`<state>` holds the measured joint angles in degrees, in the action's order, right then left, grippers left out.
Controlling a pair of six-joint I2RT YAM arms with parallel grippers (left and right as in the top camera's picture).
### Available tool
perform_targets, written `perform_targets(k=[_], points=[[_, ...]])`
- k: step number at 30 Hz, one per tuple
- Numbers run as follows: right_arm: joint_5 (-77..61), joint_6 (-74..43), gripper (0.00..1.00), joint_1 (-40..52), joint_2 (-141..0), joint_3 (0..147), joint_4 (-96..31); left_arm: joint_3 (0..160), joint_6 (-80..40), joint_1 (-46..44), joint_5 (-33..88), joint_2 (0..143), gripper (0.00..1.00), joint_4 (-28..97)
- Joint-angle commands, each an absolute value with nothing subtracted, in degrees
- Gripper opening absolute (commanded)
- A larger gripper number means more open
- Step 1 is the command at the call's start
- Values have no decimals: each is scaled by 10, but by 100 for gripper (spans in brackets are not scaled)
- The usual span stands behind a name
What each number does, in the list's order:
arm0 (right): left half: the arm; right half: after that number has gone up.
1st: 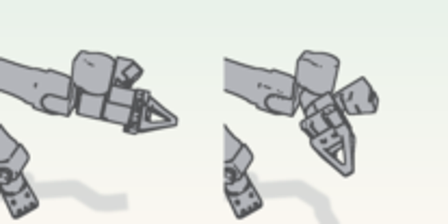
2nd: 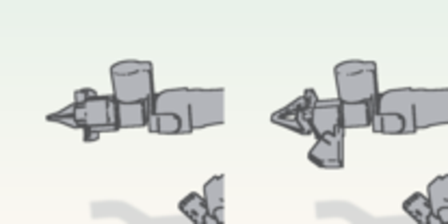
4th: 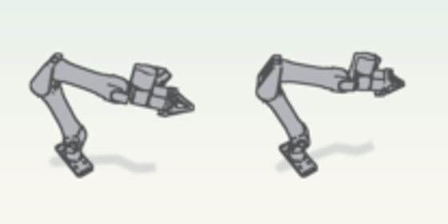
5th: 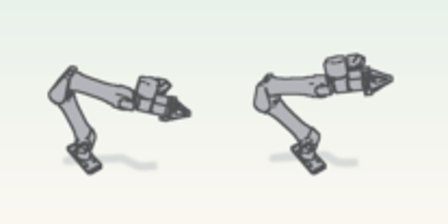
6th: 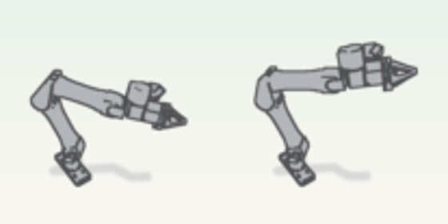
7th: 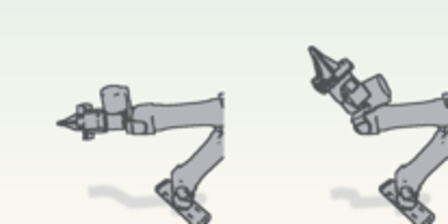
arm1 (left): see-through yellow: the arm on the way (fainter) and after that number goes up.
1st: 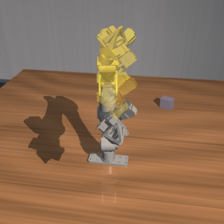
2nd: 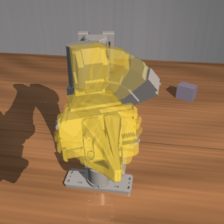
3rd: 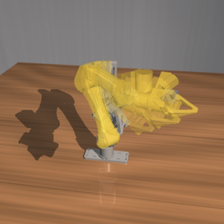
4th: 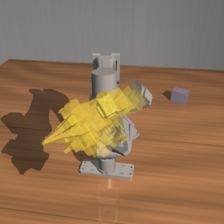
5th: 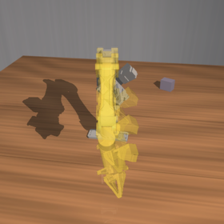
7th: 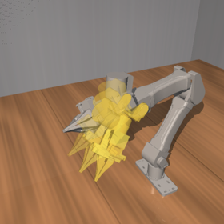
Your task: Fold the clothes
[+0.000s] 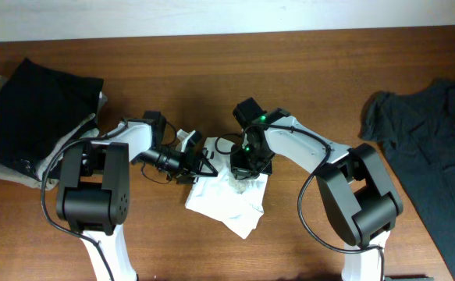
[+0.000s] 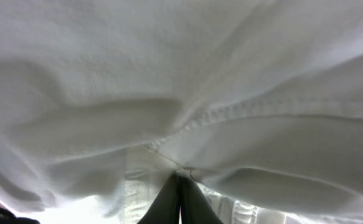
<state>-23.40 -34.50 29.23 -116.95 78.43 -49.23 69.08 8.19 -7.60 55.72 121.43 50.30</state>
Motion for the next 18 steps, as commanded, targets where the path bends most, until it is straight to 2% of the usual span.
perform_targets(k=[1,2,4,5,7,8,9,11,16,17,18], points=[[-233,-350,7,296,-1175,787,-490,676,50,-85,525,1237,54,496],[-233,-350,7,296,-1175,787,-491,676,20,-86,507,1238,48,488],[-233,-350,7,296,-1175,787,-491,676,-15,-88,495,1238,48,466],[-233,-350,7,296,-1175,787,-493,676,-18,-90,495,1238,52,463],[-233,-350,7,296,-1175,787,-493,676,1,-98,501,1238,69,440],[-233,-350,7,296,-1175,787,-493,676,31,-104,515,1238,73,432],[-233,-350,7,296,-1175,787,-493,676,33,-108,515,1238,68,433],[-233,-350,7,296,-1175,787,-493,676,33,-110,515,1238,47,433],[-223,-350,4,295,-1174,787,-506,676,75,-110,554,1237,6,438],[-209,-350,4,291,-1168,787,-521,677,76,-105,556,1237,0,442],[-197,-349,4,286,-1154,787,-539,679,76,-99,556,1237,1,449]])
